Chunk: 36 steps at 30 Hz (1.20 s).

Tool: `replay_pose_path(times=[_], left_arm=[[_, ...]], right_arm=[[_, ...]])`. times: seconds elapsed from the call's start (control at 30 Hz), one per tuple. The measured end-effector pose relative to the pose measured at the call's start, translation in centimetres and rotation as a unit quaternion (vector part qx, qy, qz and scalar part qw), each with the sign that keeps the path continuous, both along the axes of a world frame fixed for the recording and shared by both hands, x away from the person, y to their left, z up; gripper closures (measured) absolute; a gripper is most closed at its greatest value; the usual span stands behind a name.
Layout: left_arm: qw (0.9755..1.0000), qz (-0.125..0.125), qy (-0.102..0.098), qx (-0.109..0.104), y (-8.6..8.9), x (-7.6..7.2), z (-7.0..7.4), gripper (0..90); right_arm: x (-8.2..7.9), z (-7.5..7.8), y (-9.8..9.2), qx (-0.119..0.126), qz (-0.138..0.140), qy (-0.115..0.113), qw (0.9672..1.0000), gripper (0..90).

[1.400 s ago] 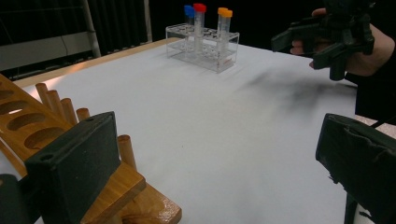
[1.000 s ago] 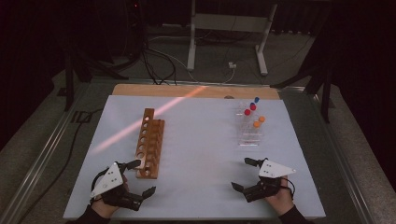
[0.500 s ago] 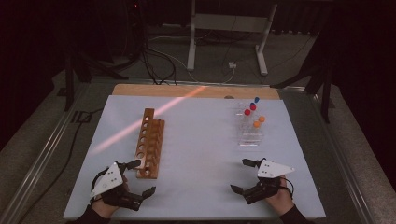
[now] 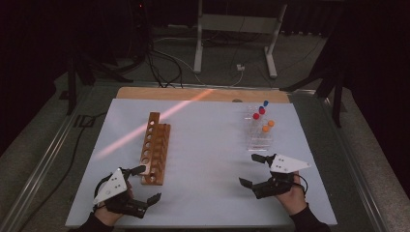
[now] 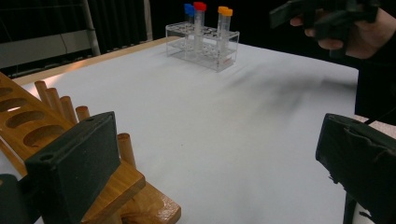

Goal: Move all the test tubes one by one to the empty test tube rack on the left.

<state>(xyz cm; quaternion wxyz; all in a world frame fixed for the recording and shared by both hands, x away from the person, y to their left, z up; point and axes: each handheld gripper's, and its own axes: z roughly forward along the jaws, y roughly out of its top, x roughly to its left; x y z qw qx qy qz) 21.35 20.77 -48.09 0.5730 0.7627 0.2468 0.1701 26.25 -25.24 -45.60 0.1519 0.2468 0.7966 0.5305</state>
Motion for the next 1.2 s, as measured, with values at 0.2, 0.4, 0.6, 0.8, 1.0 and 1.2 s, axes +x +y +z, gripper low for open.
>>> replay_pose_path(times=[0.2, 0.4, 0.6, 0.8, 1.0, 1.2], left_arm=[[1.0000, 0.000, 0.000, -0.001, 0.1, 0.0, 0.0, 0.5], [1.0000, 0.000, 0.001, -0.001, 0.1, 0.0, 0.0, 0.5], [1.0000, -0.001, 0.001, 0.001, 0.0, 0.0, 0.0, 0.6], [1.0000, -0.001, 0.000, -0.001, 0.0, 0.0, 0.0, 0.6], [1.0000, -0.001, 0.001, -0.004, 0.1, 0.0, 0.0, 0.5], [1.0000, -0.001, 0.001, -0.004, 0.1, 0.0, 0.0, 0.6]], right_arm=[[1.6, 1.2, -0.7, 0.009, -0.052, -0.010, 0.9986, 7.8], [3.7, 1.5, -1.6, 0.021, -0.140, -0.001, 0.9899, 1.7], [5.3, 1.0, -2.4, 0.010, -0.241, 0.004, 0.9705, 4.9], [6.5, 0.0, -2.3, -0.016, -0.278, 0.022, 0.9602, 14.0], [7.7, -0.9, -2.3, -0.026, -0.297, 0.046, 0.9534, 27.0], [8.6, -1.4, -2.4, -0.029, -0.308, 0.067, 0.9486, 45.8]])
